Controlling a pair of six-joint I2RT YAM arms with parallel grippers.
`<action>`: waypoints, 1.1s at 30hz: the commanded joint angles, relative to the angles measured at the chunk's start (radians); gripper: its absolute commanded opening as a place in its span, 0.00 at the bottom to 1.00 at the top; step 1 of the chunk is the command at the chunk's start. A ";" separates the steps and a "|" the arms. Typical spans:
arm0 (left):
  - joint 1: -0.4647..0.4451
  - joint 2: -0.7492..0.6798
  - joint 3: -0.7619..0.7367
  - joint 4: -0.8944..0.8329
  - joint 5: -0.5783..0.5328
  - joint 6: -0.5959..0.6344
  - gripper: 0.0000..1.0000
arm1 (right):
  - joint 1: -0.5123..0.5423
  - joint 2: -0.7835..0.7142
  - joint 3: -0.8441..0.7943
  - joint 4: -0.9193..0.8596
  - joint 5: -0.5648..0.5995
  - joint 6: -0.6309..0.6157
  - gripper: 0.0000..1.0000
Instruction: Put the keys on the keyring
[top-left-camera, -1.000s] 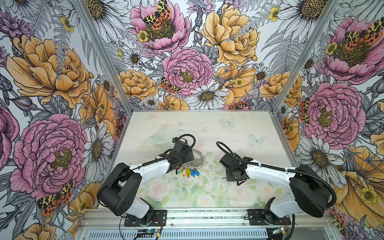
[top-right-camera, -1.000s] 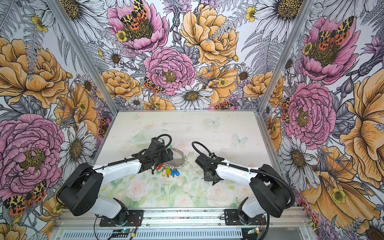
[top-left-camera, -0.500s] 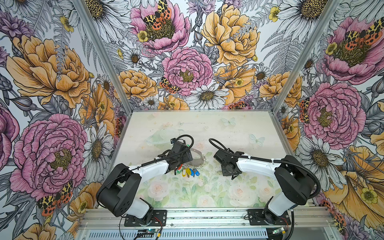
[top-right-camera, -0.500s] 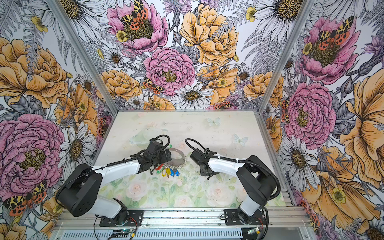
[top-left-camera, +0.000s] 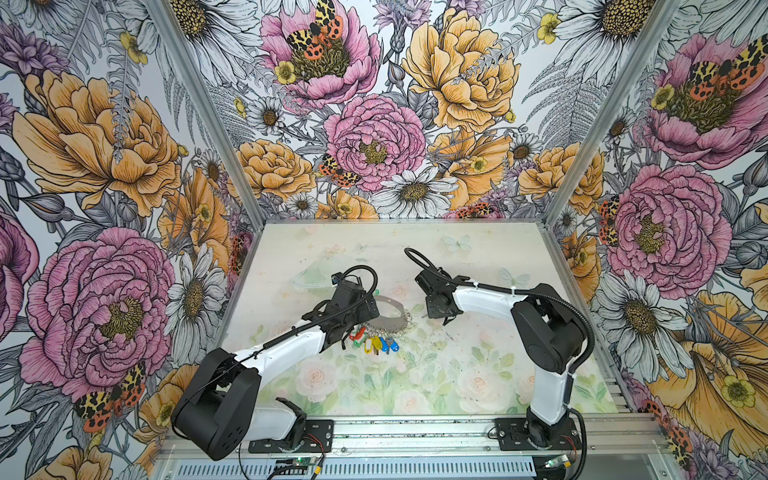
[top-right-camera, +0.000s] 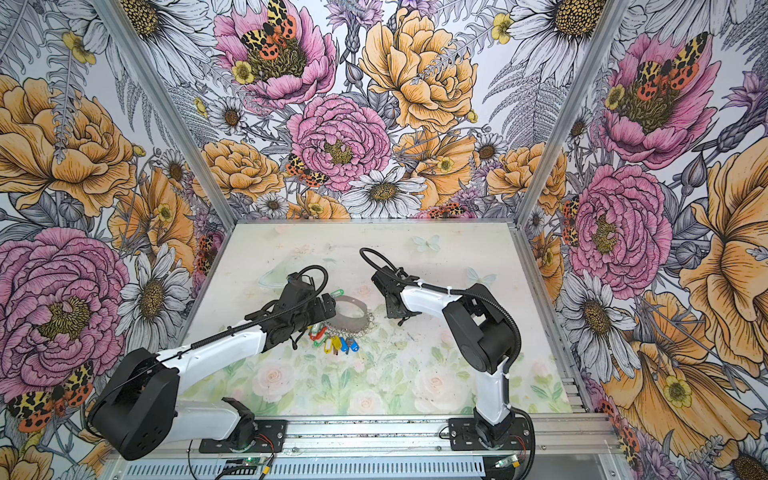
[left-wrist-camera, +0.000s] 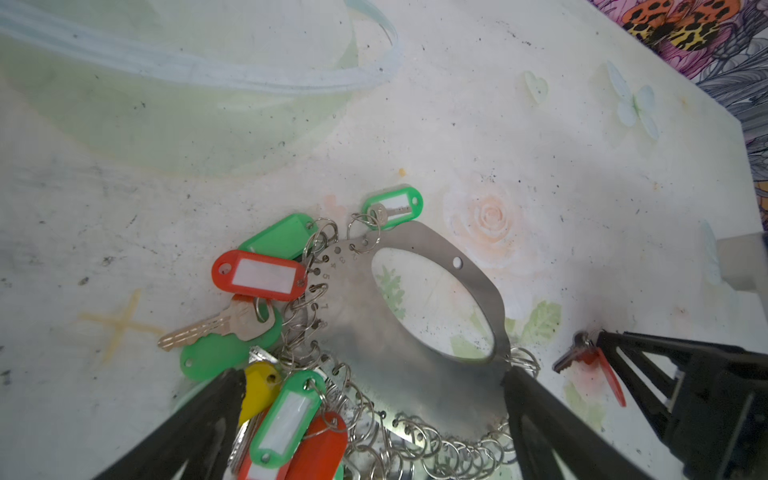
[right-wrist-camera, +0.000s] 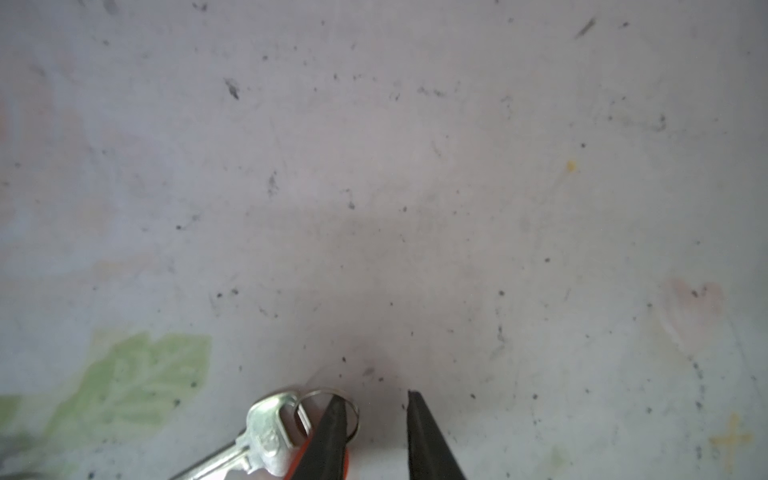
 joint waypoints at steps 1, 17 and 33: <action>0.018 -0.031 -0.029 -0.014 -0.022 0.019 0.99 | -0.012 -0.016 0.044 0.023 -0.024 -0.053 0.28; 0.066 -0.193 -0.130 0.031 -0.066 0.061 0.99 | 0.231 -0.264 -0.112 0.140 -0.278 0.075 0.28; 0.136 -0.437 -0.232 0.017 -0.083 0.110 0.99 | 0.266 -0.093 -0.099 0.270 -0.364 0.179 0.17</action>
